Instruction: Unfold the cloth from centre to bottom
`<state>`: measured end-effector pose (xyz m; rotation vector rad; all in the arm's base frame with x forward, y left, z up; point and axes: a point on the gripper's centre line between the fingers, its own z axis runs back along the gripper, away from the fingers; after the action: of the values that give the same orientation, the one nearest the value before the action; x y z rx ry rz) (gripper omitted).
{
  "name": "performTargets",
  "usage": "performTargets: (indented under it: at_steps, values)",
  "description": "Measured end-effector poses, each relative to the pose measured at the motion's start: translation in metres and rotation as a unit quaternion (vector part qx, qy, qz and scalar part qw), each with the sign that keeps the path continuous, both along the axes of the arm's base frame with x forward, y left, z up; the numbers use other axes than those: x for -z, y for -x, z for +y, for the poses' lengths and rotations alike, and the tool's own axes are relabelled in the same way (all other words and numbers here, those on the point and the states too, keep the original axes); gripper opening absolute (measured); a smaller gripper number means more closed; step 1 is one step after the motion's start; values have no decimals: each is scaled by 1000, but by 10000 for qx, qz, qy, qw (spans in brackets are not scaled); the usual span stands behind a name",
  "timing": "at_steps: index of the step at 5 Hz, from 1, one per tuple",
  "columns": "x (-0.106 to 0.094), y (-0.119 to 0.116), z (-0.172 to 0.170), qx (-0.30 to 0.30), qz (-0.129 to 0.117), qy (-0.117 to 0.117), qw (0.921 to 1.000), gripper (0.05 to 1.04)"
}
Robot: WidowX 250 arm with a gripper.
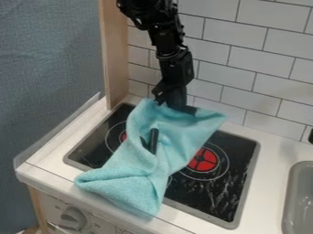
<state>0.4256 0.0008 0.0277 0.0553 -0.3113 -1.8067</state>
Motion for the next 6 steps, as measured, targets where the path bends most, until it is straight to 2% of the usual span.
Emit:
performTargets:
  at_steps: [1,2,3,4,5,6]
  values:
    - [5,-8,2,-51,51,4,10000,77]
    - [9,-13,1,92,188,13,9998,233]
    - [9,-13,1,104,182,30,9998,486]
    - [11,-12,0,67,179,43,9998,780]
    - [15,-8,-1,78,248,69,9996,1012]
    - [11,-4,-2,110,210,98,9997,1011]
